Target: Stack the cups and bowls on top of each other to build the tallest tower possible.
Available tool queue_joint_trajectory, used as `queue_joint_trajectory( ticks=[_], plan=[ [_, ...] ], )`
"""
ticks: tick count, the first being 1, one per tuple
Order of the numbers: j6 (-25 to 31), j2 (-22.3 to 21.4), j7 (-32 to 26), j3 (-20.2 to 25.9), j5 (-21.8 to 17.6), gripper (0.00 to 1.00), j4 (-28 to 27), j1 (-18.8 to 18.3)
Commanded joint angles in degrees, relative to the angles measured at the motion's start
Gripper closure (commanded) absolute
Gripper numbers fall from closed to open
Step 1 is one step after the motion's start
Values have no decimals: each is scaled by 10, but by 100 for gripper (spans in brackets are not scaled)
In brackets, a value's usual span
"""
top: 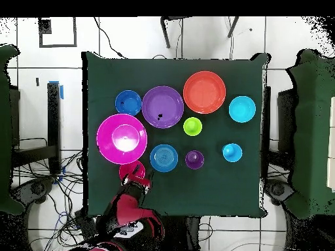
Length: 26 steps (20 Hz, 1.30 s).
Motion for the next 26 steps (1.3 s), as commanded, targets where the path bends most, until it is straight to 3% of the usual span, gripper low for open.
queue_joint_trajectory(
  ticks=[1, 16, 26],
  plan=[
    [-21, 44, 87, 54, 1, 0, -65, -30],
    [-15, 42, 72, 86, -58, 0, -75, -68],
    [10, 9, 72, 79, -48, 0, -50, -55]
  ],
)
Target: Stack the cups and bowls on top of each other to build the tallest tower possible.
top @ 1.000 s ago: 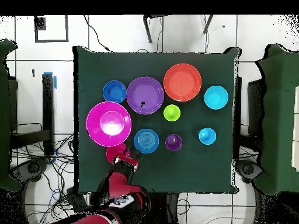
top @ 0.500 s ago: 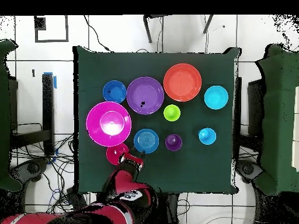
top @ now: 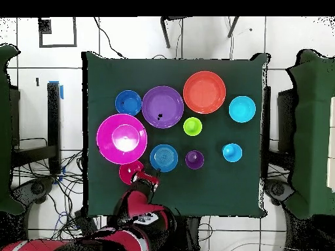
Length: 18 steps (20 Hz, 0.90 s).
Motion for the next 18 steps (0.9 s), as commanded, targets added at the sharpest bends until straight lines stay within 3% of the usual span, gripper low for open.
queue_joint_trajectory(
  ticks=[1, 10, 18],
  plan=[
    [32, -27, 72, 71, -20, 0, -30, 1],
    [127, -92, 60, 102, -56, 0, 2, -33],
    [143, -115, 68, 111, -72, 0, 15, -42]
  ],
)
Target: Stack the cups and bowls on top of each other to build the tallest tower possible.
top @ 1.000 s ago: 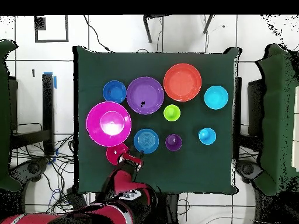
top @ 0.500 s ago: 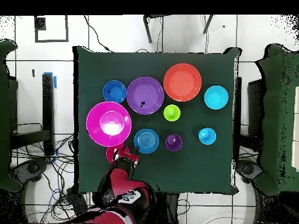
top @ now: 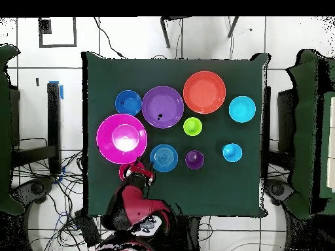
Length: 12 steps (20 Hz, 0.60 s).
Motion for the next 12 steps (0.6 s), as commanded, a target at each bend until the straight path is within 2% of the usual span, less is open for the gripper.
queue_joint_trajectory(
  ticks=[1, 6, 9, 12],
  plan=[
    [86, -20, 70, 89, -36, 0, 14, -21],
    [98, -15, 69, 106, -54, 0, 12, -45],
    [94, -9, 72, 109, -52, 0, 13, -48],
    [122, -5, 71, 140, -64, 0, 14, -75]
  ],
)
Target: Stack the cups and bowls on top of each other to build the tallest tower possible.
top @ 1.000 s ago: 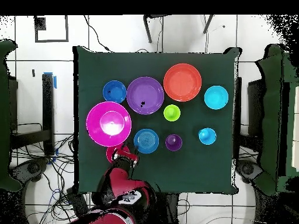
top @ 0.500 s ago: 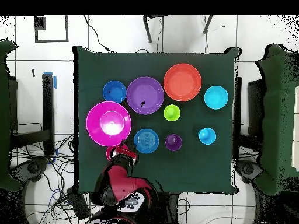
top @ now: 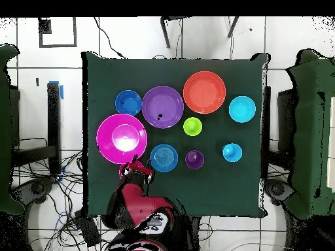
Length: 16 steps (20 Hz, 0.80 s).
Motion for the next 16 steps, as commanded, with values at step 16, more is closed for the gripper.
queue_joint_trajectory(
  ticks=[16],
  plan=[
    [104, 13, 67, 99, -42, 0, 29, -40]
  ],
)
